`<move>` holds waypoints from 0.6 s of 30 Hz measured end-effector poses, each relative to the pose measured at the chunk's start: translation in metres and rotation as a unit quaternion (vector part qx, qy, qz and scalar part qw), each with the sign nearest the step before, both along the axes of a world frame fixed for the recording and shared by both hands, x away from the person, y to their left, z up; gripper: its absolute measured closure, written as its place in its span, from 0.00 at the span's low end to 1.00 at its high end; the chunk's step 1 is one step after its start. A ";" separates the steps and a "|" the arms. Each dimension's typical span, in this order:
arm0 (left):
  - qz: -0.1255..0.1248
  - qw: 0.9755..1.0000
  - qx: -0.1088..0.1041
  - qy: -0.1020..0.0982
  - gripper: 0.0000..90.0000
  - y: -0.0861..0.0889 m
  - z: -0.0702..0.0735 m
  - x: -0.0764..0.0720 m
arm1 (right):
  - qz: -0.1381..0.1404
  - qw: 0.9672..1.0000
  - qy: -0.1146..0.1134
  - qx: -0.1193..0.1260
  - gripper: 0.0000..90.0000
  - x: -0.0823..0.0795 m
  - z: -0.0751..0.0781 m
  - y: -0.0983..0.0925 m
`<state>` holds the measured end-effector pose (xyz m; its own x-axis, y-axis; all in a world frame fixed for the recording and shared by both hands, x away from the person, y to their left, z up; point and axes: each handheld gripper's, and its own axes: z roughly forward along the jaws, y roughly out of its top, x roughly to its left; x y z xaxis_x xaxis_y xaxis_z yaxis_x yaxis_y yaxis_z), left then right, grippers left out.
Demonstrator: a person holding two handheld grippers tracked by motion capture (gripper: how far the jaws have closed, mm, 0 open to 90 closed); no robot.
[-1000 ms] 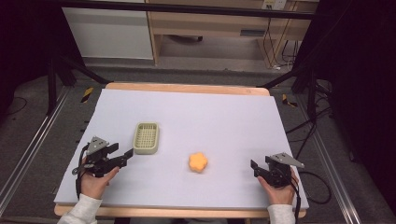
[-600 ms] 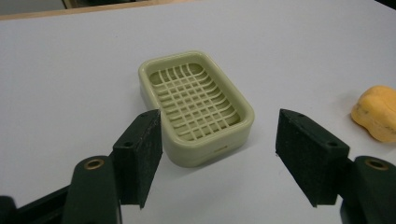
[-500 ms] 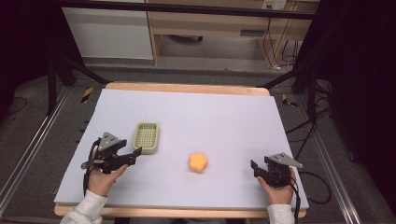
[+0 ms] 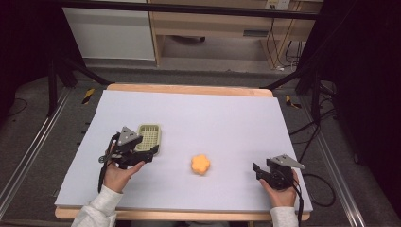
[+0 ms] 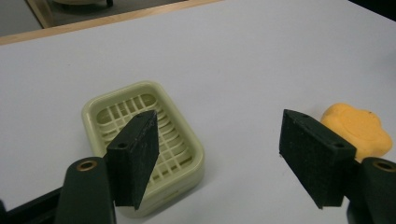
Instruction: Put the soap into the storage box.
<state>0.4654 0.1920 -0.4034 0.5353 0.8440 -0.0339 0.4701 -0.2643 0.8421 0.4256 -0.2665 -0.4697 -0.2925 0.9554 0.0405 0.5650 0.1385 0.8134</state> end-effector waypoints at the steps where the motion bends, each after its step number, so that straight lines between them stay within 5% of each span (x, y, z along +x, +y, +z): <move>1: -0.003 1.000 0.001 0.001 0.31 -0.002 0.001 0.001 | 0.000 1.000 -0.001 -0.003 0.46 0.001 0.000 0.000; 18: -0.033 0.999 0.001 0.007 0.29 -0.040 0.005 0.006 | 0.003 1.000 0.000 -0.005 0.46 0.001 -0.001 0.000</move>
